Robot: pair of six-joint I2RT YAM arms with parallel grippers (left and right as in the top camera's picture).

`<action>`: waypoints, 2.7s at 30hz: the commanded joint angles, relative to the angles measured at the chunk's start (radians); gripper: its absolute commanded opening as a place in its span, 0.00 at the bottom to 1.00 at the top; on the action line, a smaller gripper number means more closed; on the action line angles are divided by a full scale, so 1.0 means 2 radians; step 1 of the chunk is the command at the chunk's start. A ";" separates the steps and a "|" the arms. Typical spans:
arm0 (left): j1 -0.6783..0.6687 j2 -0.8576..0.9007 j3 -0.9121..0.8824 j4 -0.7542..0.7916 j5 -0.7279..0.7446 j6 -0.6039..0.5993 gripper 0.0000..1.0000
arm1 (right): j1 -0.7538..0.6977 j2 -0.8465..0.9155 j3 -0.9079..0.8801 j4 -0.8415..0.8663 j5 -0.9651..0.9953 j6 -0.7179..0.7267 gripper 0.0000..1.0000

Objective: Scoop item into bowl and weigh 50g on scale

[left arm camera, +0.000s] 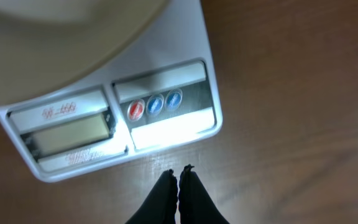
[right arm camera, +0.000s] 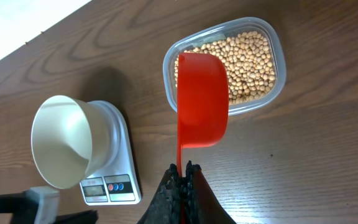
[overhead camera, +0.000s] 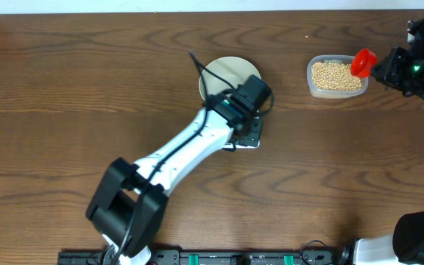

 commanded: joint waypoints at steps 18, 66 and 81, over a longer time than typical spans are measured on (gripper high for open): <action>-0.013 0.012 -0.107 0.158 -0.130 -0.021 0.07 | -0.002 -0.002 0.009 -0.021 0.000 -0.015 0.01; -0.008 0.039 -0.150 0.242 -0.143 -0.027 0.07 | -0.002 -0.002 0.009 -0.022 -0.002 -0.015 0.01; -0.008 0.040 -0.151 0.226 -0.142 -0.054 0.07 | -0.002 -0.002 0.009 -0.030 0.004 -0.023 0.01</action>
